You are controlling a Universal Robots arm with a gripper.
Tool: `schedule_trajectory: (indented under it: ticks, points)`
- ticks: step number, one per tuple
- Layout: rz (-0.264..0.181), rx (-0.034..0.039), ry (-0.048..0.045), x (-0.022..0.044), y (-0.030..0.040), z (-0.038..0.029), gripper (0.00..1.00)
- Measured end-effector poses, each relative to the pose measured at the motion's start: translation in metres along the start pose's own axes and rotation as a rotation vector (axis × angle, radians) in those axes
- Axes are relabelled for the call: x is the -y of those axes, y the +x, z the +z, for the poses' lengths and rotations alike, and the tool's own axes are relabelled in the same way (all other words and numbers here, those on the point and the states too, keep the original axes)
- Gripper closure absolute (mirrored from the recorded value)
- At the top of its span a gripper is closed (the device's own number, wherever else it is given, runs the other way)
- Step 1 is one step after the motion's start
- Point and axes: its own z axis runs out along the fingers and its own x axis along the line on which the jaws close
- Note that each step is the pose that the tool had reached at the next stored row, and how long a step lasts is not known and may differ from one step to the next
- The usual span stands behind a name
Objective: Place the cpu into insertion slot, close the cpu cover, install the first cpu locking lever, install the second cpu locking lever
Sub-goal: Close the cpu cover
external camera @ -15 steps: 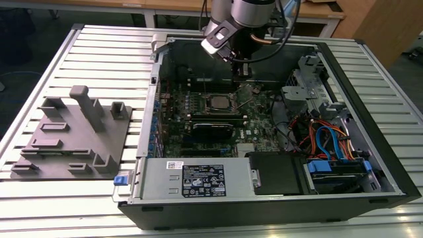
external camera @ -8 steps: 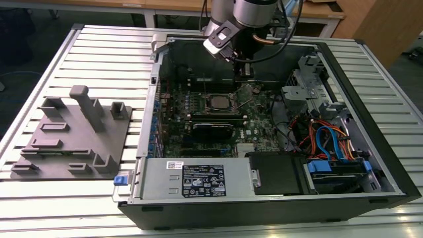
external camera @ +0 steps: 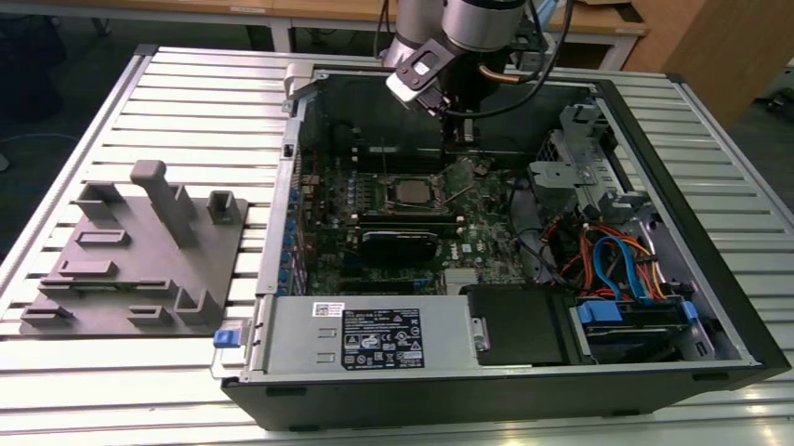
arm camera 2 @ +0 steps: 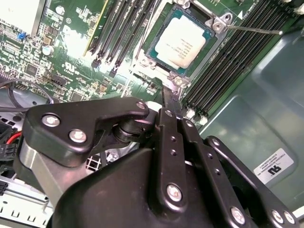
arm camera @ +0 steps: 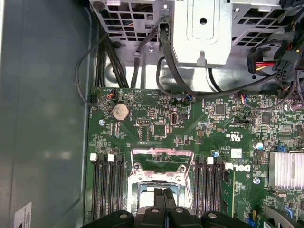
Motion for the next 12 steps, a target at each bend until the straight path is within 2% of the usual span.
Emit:
schedule_trajectory:
  ticks: [12]
  points:
    - [0.0, 0.0, 0.0, -0.006, -0.0001, 0.0, 0.9]
